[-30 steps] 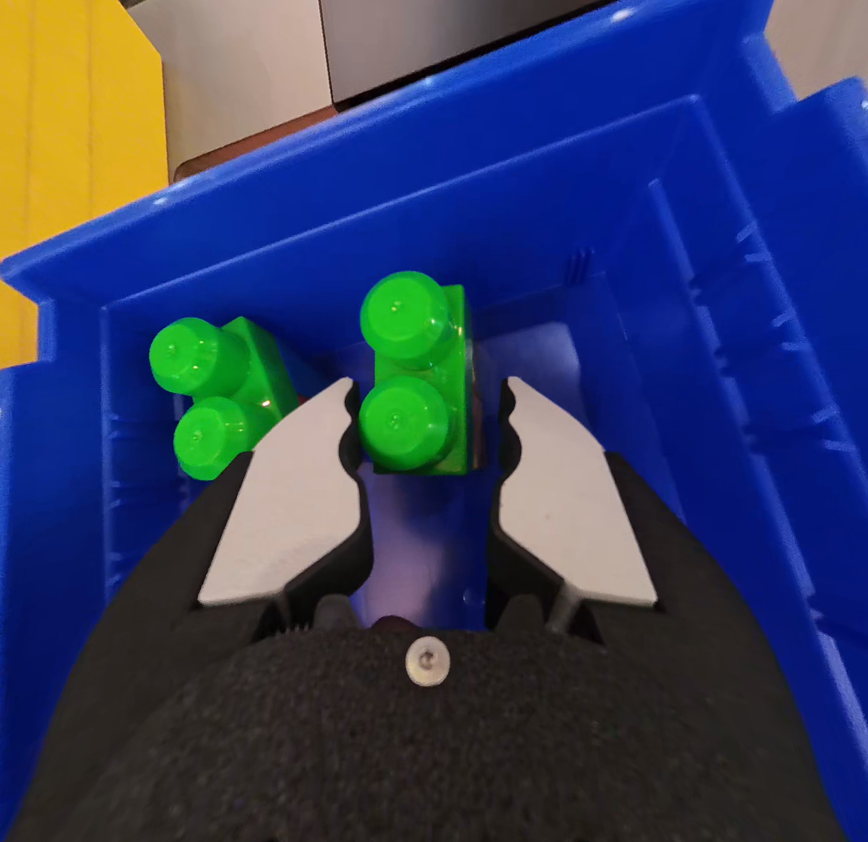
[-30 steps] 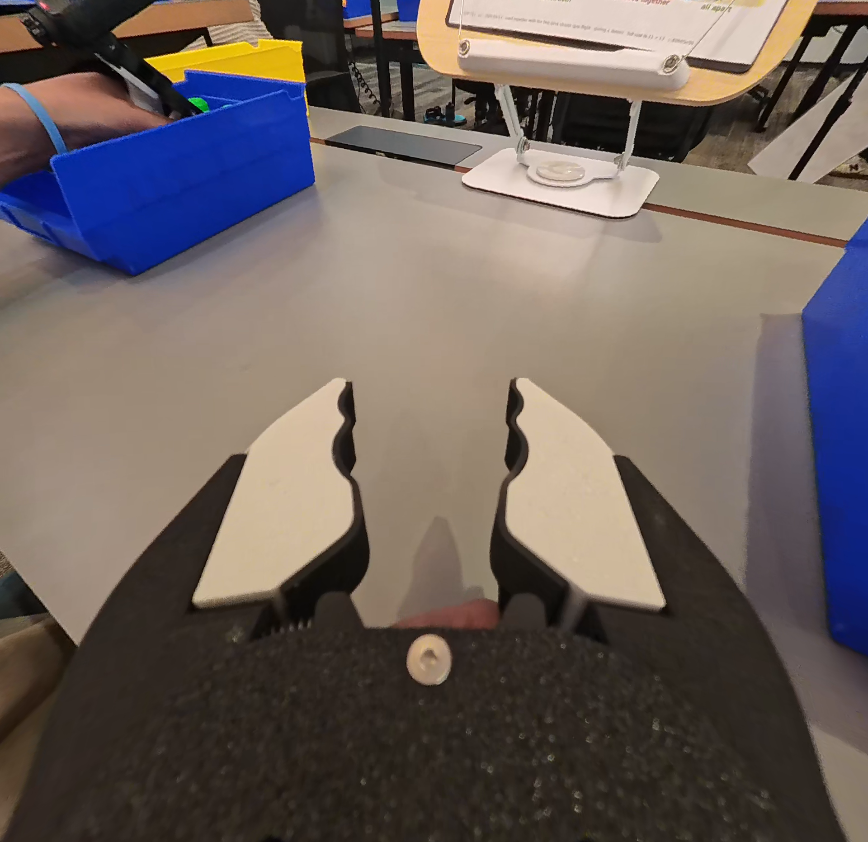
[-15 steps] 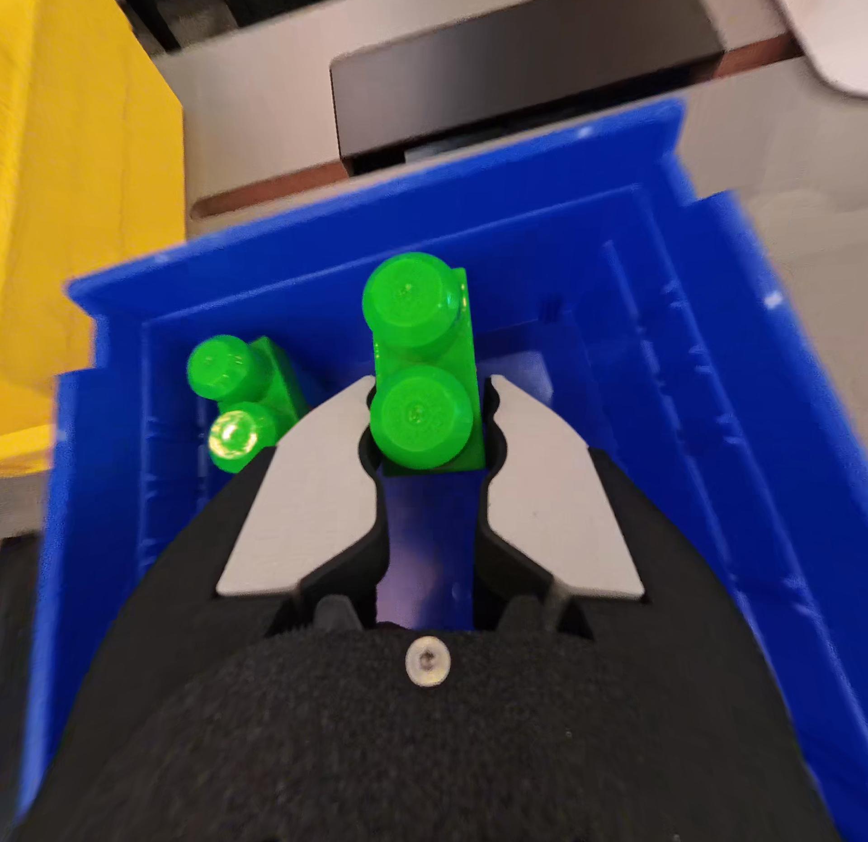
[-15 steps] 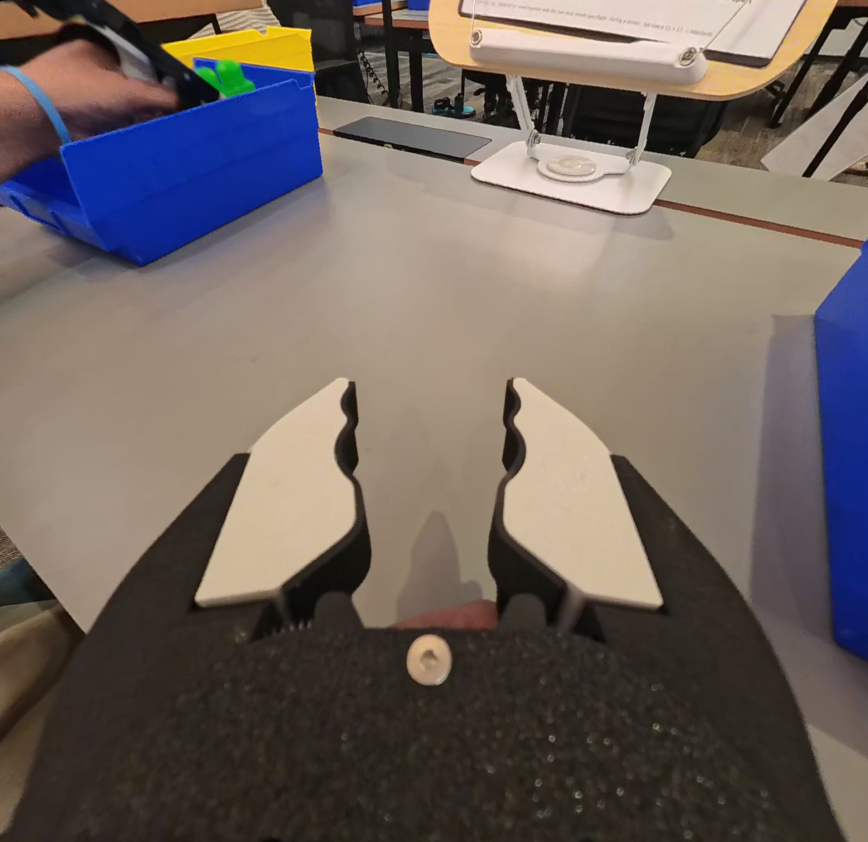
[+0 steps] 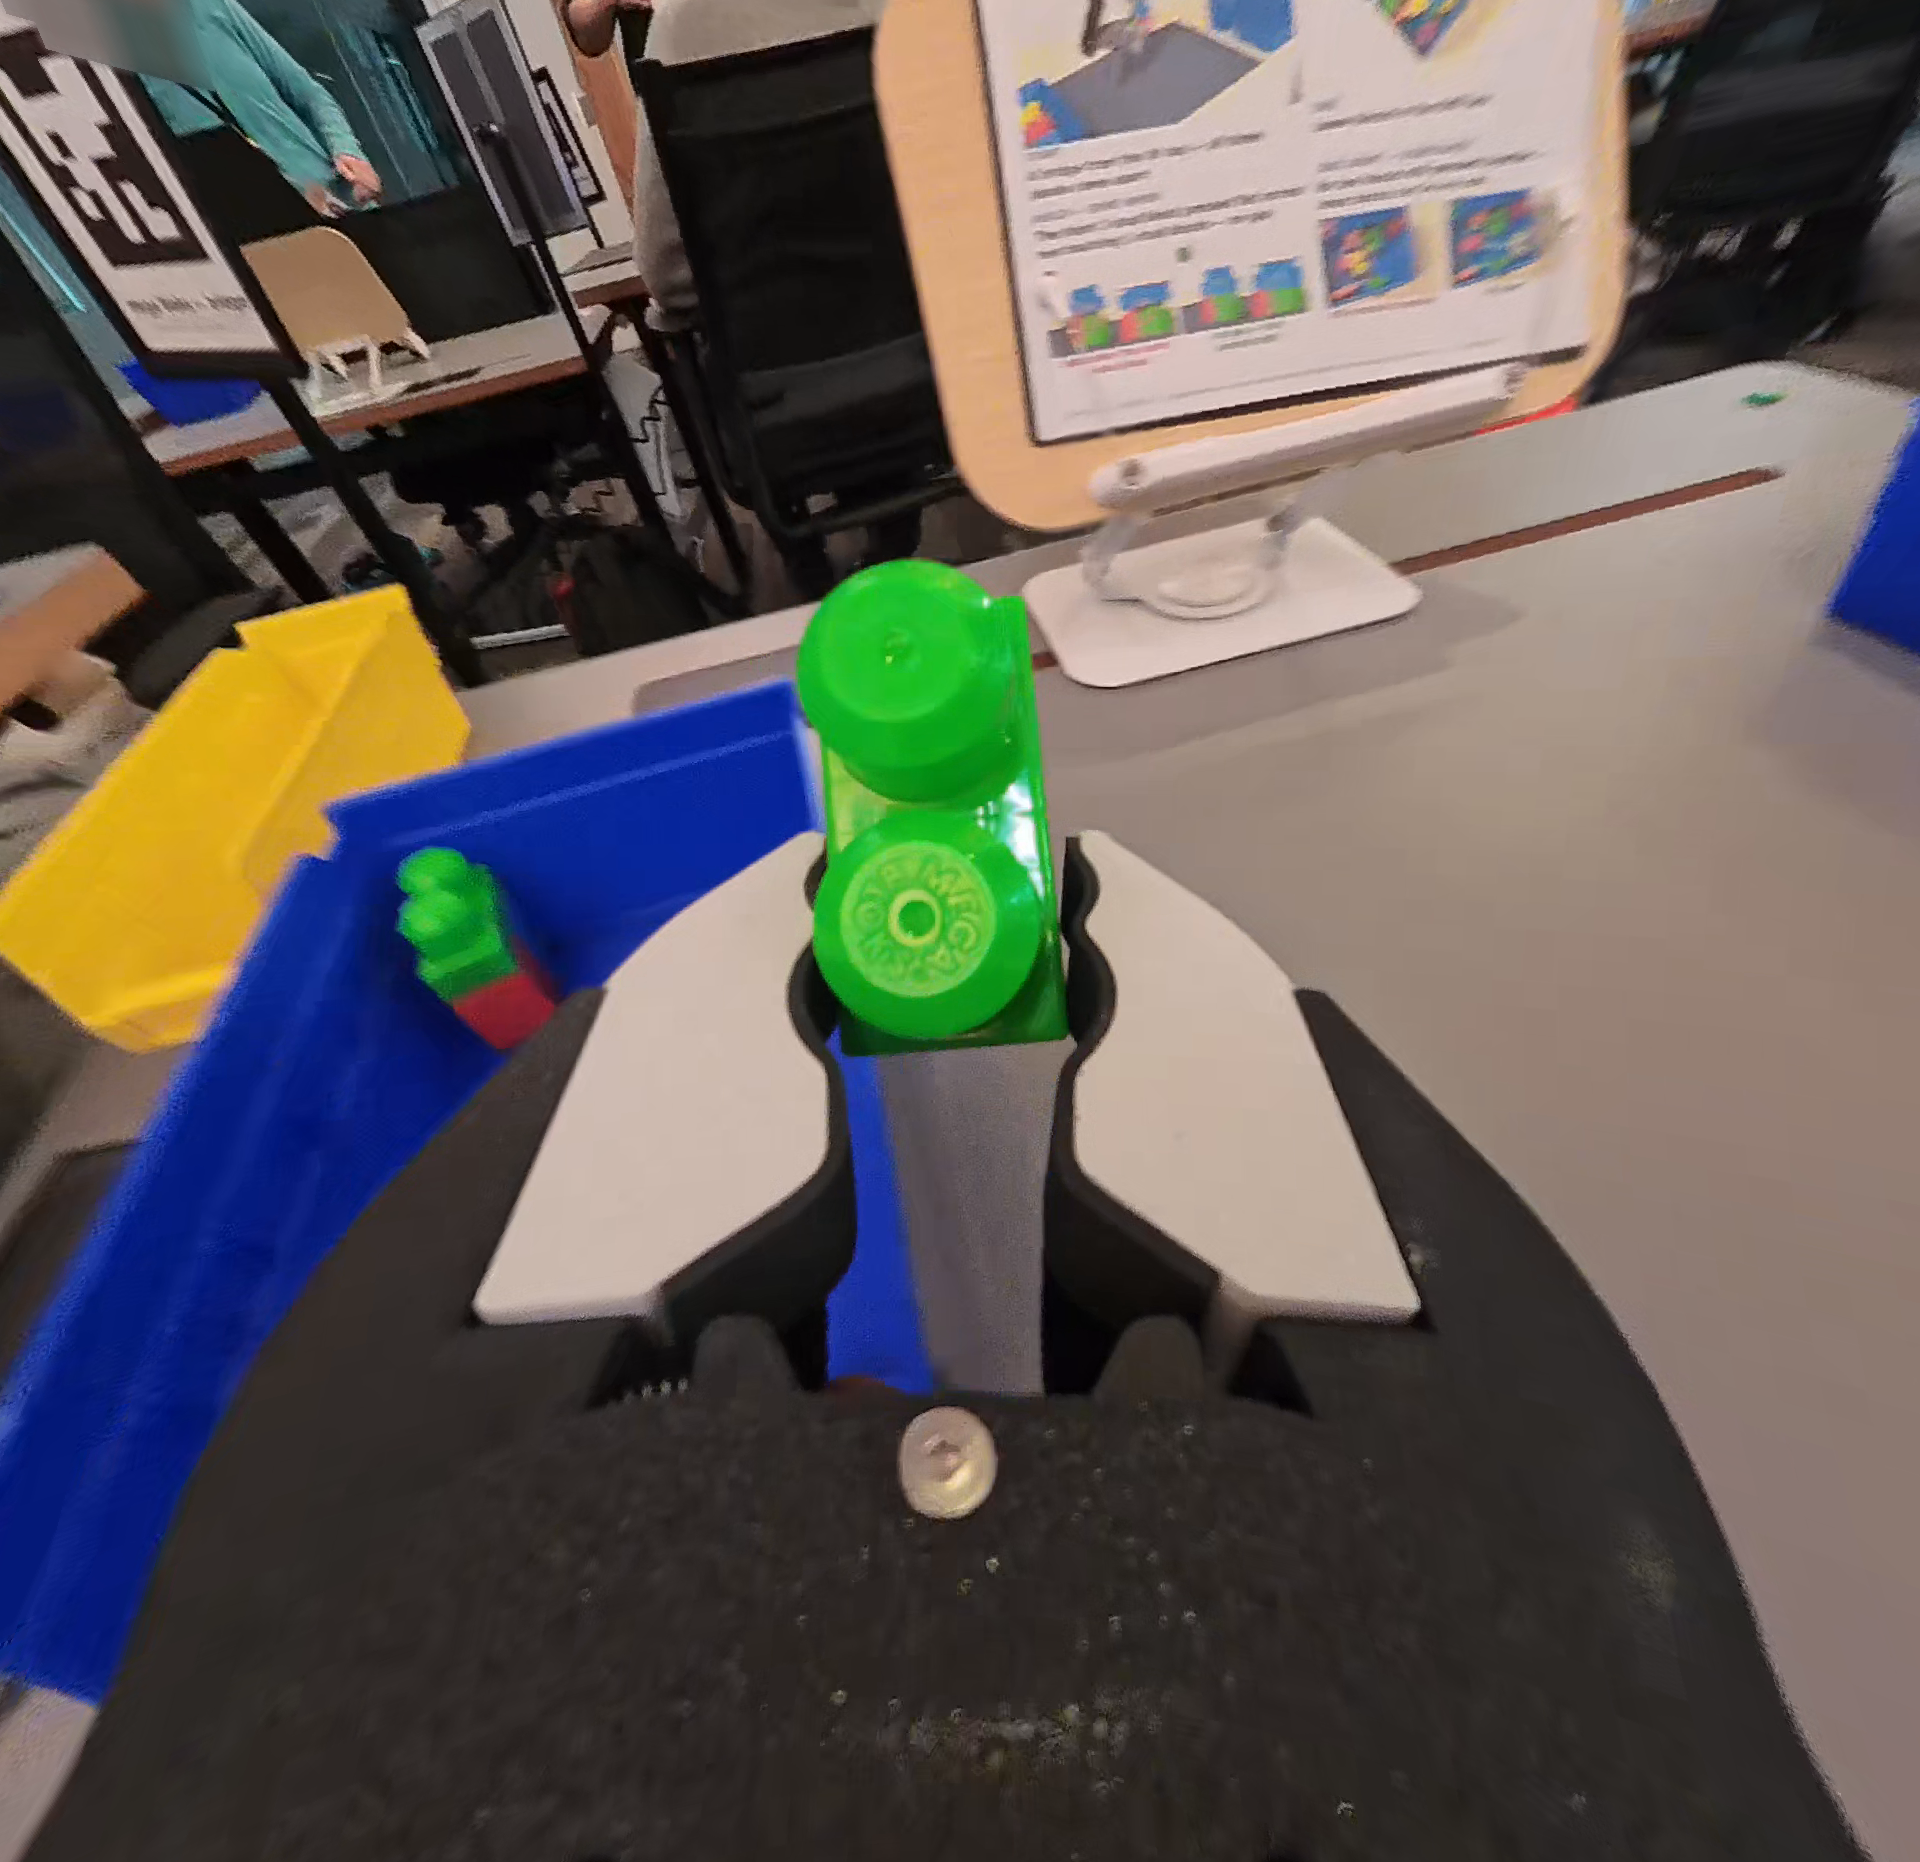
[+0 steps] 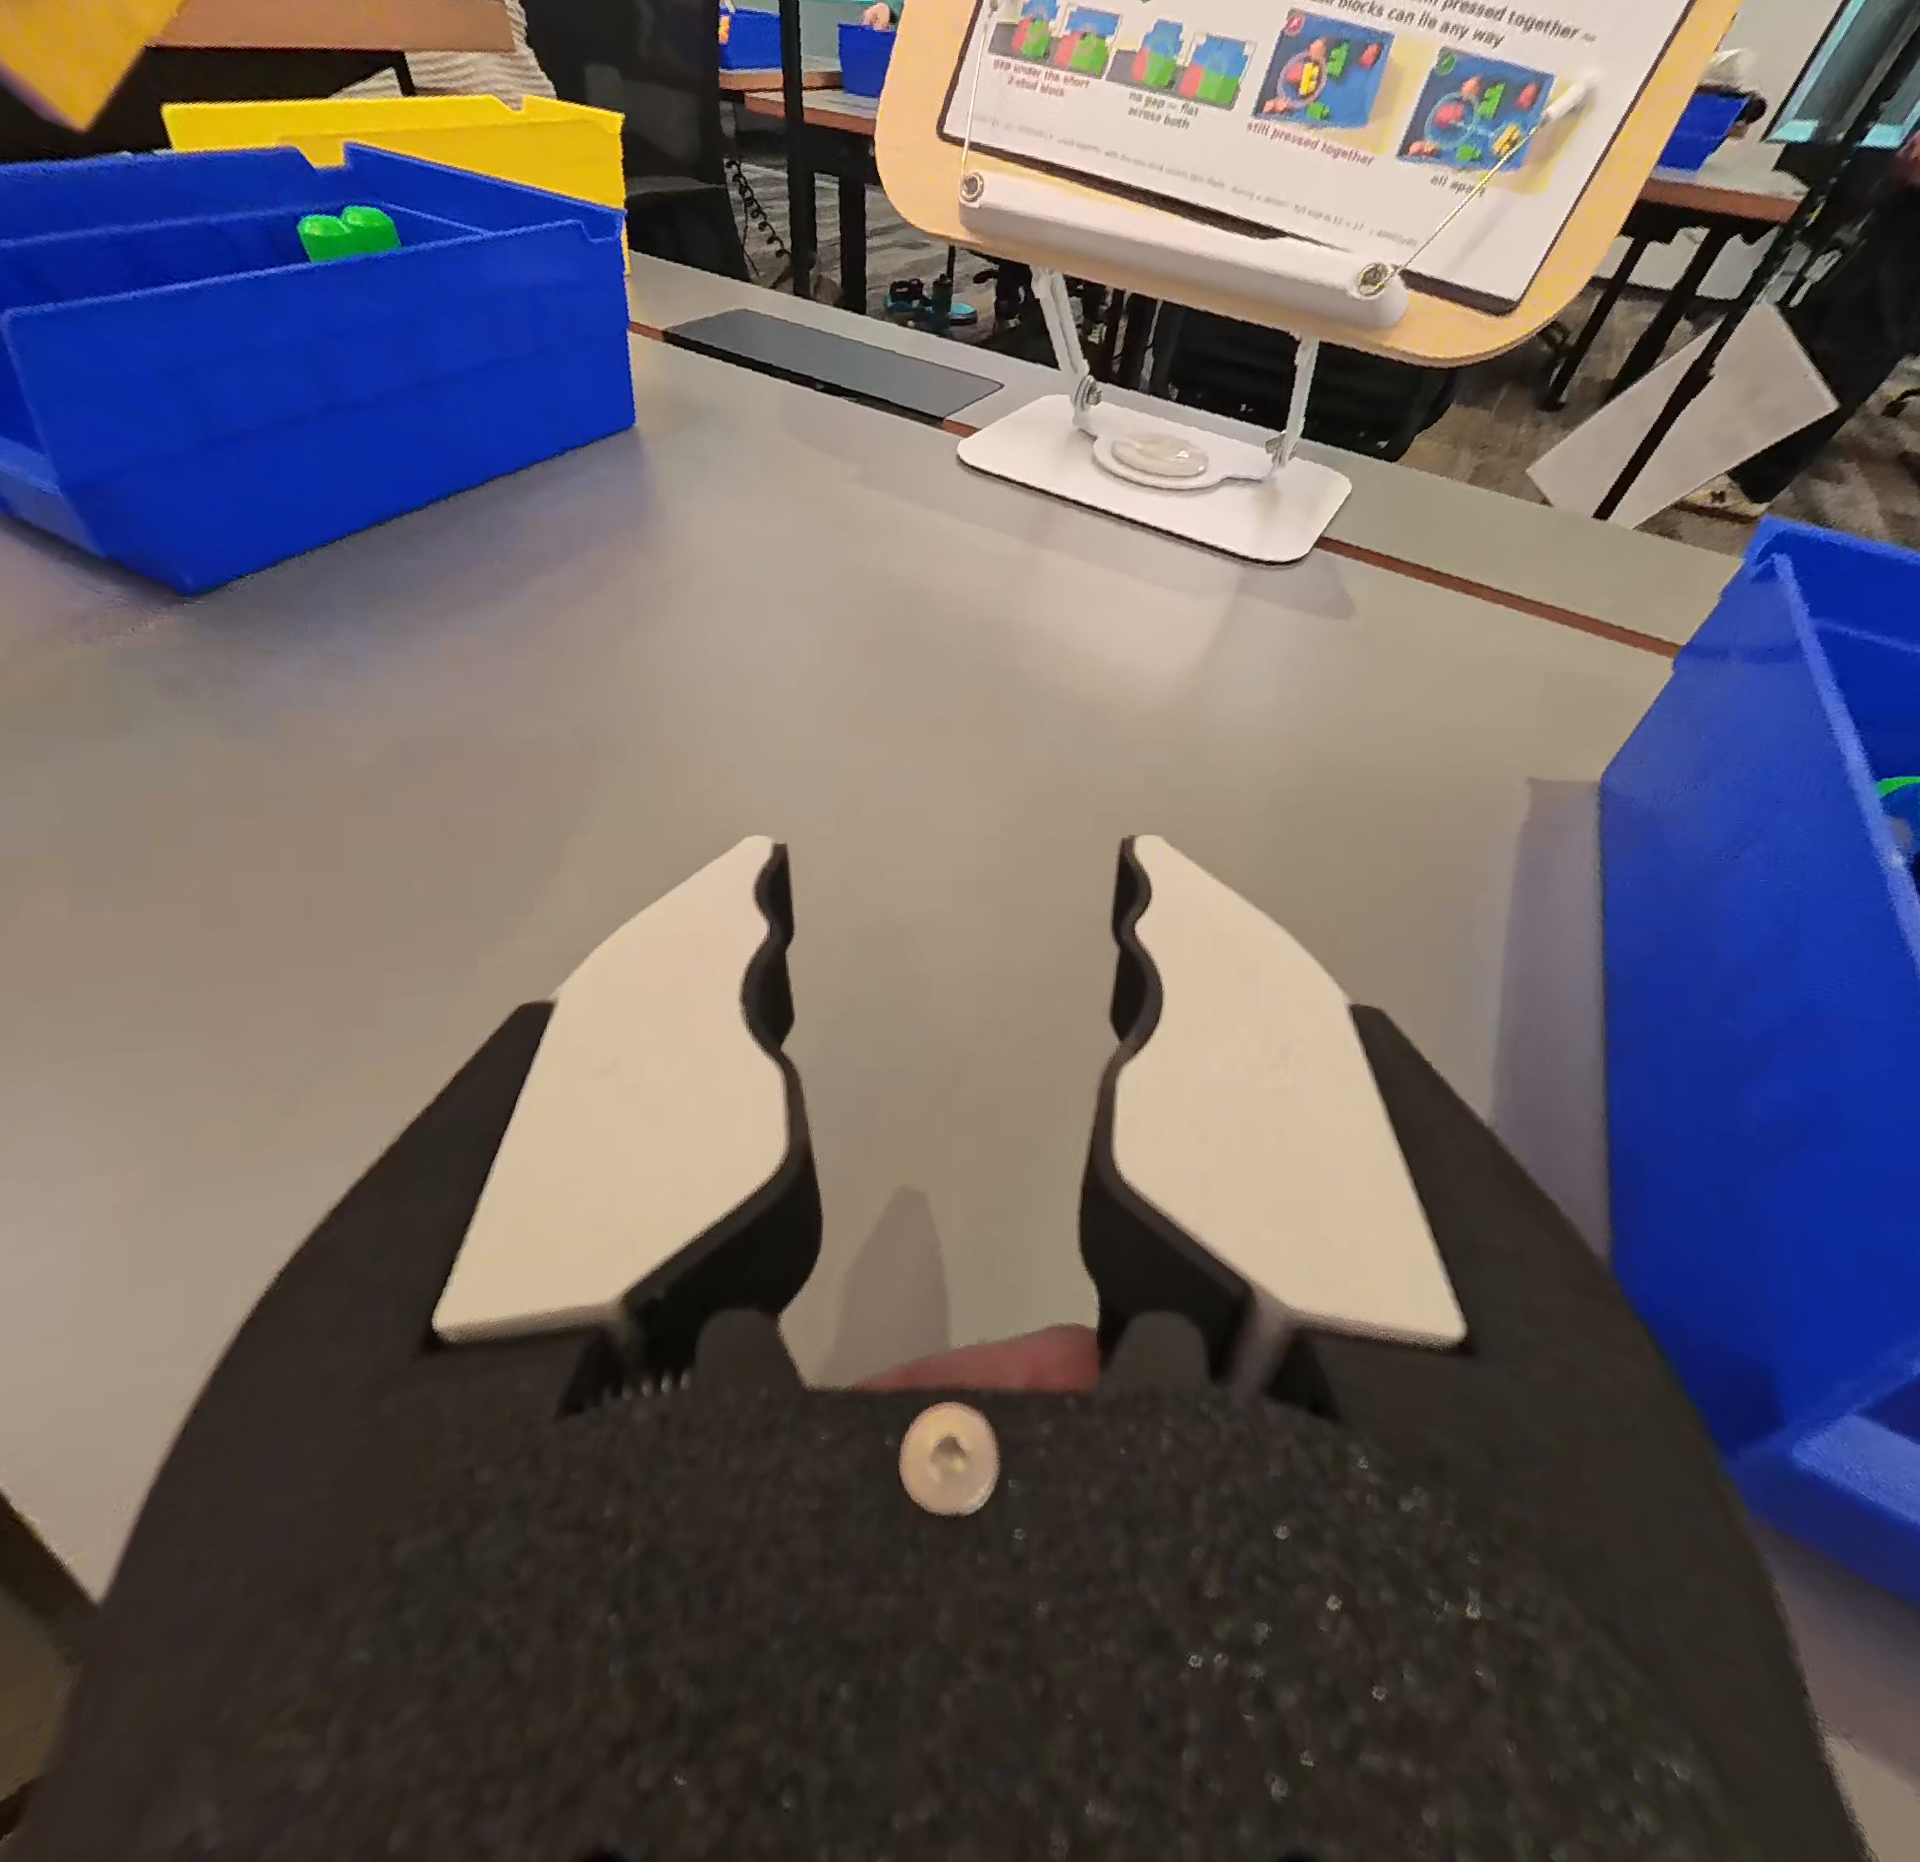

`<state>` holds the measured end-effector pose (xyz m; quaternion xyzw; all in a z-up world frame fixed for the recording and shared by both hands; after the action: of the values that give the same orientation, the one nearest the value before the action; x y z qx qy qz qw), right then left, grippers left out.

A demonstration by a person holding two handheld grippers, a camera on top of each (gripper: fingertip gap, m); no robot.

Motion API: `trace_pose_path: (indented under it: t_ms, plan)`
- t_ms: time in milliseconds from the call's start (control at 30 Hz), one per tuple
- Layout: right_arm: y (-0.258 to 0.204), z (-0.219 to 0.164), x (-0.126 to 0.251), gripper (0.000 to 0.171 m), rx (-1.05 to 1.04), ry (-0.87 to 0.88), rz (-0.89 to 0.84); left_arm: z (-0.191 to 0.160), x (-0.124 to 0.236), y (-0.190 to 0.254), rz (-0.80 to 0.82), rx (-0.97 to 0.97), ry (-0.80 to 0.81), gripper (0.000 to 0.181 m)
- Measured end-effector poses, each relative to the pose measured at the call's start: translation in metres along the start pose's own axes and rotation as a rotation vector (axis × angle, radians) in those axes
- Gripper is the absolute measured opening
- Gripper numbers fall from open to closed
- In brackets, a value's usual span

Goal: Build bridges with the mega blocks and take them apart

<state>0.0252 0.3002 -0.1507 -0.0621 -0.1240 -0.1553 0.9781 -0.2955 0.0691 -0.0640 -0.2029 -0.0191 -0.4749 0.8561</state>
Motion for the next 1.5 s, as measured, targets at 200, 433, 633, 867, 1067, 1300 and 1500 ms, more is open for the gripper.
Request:
trace_pose_path:
  t_ms: [200,433,633,867,1067,1300,1500]
  plan:
    - [0.000,-0.005,0.001,0.059,-0.015,0.016,-0.014,-0.034,0.022,0.081,-0.088,0.061,-0.014,0.040]
    - [0.001,-0.006,0.005,0.059,-0.026,0.012,-0.013,-0.050,0.022,0.100,-0.227,0.050,-0.016,0.040]
    - [-0.002,0.009,-0.002,0.056,0.036,0.023,0.232,-0.024,0.014,0.098,-0.603,-0.011,0.127,0.040]
    - [-0.019,0.042,-0.023,0.061,0.355,-0.090,0.593,0.017,-0.008,0.126,-0.969,-0.400,0.231,0.040]
    - [-0.020,0.052,-0.042,0.060,0.430,-0.146,0.717,0.034,-0.024,0.154,-1.135,-0.581,0.262,0.040]
    - [-0.018,0.055,-0.048,0.038,0.523,-0.181,0.772,0.044,-0.032,0.177,-1.210,-0.688,0.261,0.040]
    - [-0.016,0.053,-0.046,0.037,0.528,-0.162,0.787,0.044,-0.030,0.179,-1.208,-0.666,0.313,0.040]
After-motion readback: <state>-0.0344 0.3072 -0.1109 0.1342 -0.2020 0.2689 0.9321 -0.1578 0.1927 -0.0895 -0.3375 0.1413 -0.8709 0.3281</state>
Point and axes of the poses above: each gripper's, where its closed fingertips meet, x back along the fingers, z out of its top, y = z × x across the jaws, the point moved 10 cm from there along x, back along the fingers, and after that the axes turned 10 degrees about -x, right-handed, at the moved point
